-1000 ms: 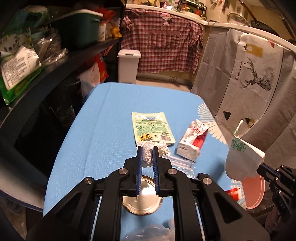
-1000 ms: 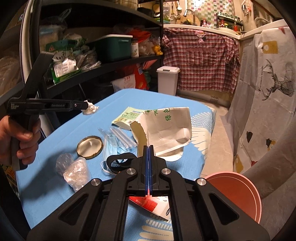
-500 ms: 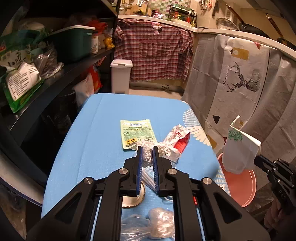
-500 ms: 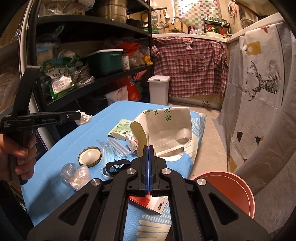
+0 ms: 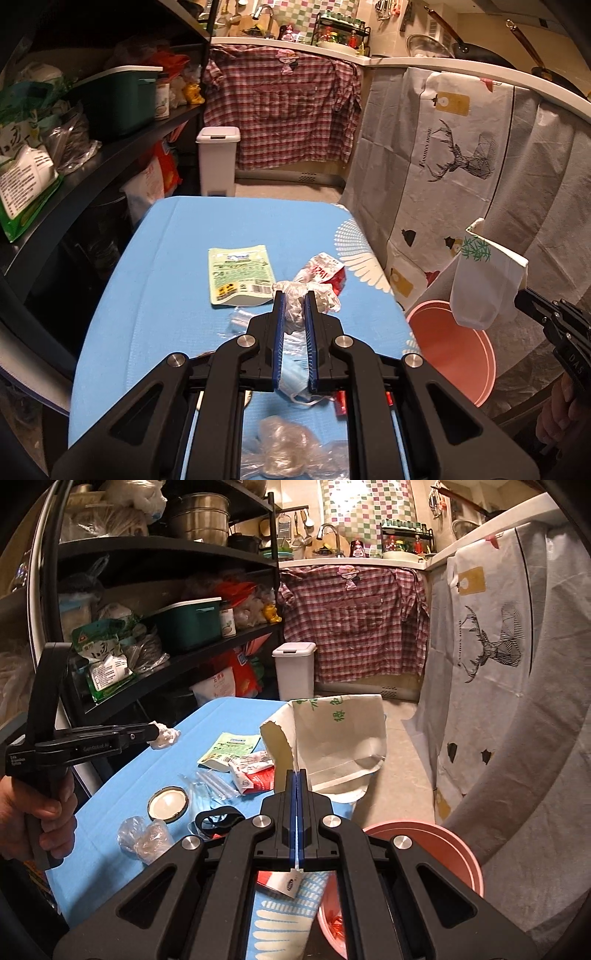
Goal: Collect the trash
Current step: 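Carry the tissue with the left tool while the right tool carries the paper bag over the pink bin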
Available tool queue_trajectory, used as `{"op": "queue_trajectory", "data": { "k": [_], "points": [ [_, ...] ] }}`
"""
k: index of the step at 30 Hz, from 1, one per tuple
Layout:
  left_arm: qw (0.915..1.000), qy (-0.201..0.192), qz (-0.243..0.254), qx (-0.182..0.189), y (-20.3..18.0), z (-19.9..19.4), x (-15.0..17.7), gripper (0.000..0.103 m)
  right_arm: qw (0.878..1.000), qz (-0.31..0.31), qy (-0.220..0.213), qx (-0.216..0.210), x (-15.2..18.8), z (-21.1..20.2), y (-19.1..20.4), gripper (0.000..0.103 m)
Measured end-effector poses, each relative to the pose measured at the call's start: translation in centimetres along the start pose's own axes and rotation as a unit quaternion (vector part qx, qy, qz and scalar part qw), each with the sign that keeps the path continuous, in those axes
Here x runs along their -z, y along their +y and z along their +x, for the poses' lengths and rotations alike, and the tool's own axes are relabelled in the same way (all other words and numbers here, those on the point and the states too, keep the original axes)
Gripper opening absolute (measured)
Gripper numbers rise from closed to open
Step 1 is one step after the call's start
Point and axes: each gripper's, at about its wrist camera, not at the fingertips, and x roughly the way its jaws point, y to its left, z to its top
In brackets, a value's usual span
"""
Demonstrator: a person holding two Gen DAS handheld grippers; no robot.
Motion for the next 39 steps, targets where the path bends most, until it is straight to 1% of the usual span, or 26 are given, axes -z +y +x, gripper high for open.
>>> {"op": "queue_trajectory", "data": {
  "k": [5, 9, 15, 20, 26, 39],
  "points": [
    [0.9999, -0.003, 0.004, 0.013, -1.2, 0.2, -0.4, 0.011, 1.0, 0.011, -0.005, 0.007, -0.9, -1.2, -1.5, 0.001],
    [0.9996, -0.003, 0.013, 0.024, -2.6, 0.4, -0.4, 0.011, 1.0, 0.005, -0.004, 0.019, -0.9, -1.5, -2.2, 0.001],
    [0.999, 0.001, 0.025, 0.037, -4.5, 1.3, -0.4, 0.011, 0.999, 0.021, -0.005, 0.036, -0.3, -1.5, -4.1, 0.001],
    [0.9983, 0.007, 0.037, 0.045, -5.9, 2.2, -0.3, 0.011, 0.998, 0.022, 0.007, 0.054, 0.8, -1.0, -5.1, 0.001],
    [0.9973, 0.016, 0.049, 0.053, -7.6, 3.4, 0.0, 0.011, 0.998, 0.026, 0.02, 0.06, 1.7, -0.7, -6.0, 0.001],
    [0.9948, 0.029, 0.072, 0.066, -11.1, 5.6, 0.9, 0.011, 0.995, 0.051, 0.025, 0.077, 2.3, -0.7, -8.4, 0.001]
  ]
}}
